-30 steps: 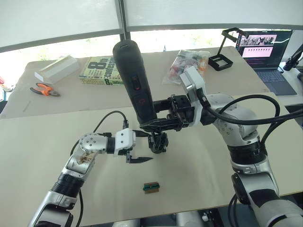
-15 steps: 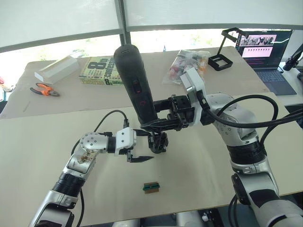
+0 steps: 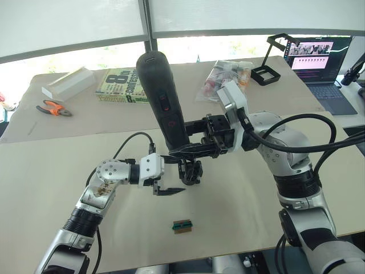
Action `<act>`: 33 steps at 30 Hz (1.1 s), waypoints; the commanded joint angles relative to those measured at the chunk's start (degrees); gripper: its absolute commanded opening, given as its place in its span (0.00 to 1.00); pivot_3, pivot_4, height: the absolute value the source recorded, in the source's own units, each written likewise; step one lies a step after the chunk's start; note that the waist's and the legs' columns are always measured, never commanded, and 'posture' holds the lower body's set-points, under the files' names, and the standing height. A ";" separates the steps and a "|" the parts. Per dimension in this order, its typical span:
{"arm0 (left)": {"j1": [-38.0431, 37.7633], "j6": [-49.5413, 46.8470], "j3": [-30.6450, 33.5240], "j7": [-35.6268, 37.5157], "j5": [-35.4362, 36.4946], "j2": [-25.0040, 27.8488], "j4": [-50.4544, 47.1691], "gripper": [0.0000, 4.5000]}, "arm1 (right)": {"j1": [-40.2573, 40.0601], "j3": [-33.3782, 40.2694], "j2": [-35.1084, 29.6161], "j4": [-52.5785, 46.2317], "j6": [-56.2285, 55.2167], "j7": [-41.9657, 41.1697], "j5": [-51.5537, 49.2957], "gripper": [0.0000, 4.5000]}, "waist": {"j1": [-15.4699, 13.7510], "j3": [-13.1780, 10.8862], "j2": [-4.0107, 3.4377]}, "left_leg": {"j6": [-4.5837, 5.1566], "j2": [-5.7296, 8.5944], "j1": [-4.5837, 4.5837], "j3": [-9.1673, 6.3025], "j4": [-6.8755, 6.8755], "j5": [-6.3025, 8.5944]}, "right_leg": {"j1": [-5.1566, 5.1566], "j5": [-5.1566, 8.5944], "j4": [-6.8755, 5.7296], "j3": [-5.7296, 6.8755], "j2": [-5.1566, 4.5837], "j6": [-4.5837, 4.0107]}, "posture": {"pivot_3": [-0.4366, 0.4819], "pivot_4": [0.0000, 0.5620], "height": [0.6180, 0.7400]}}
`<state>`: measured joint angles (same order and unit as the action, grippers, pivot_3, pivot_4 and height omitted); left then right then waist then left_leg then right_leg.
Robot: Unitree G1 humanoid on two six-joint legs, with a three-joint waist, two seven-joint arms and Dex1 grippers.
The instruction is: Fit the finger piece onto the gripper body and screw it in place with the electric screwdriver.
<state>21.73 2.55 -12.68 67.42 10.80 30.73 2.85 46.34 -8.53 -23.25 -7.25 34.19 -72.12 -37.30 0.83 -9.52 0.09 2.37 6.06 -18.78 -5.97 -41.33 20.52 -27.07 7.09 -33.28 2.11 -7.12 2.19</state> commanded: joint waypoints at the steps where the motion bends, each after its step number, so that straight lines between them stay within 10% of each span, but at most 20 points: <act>1: 0.56 0.49 -0.06 -0.20 0.05 -0.07 -0.79 1.00 | 1.56 2.03 -0.05 -3.08 -0.38 -0.17 -2.47 0.43 | 0.01 0.00 0.00 | 0.00 0.00 0.00 0.00 0.00 0.00 | 0.00 0.00 0.00 0.00 0.00 0.00 | 0.48 0.27 0.98; 33: 0.41 1.03 0.07 -0.13 -0.25 -0.37 -0.40 1.00 | 1.35 1.03 0.49 -1.41 -1.18 0.74 -1.56 0.43 | 0.00 0.00 0.00 | 0.00 0.00 -0.01 0.00 -0.03 0.00 | 0.00 -0.01 0.00 0.00 0.00 0.00 | 0.48 0.27 0.98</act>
<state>21.73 2.70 -12.68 67.44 10.33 30.34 3.22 46.34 -8.43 -23.14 -7.14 34.98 -70.86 -38.28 0.83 -9.52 0.09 2.37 6.06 -18.80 -5.97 -41.35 20.52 -27.07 7.08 -33.28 2.11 -7.12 2.19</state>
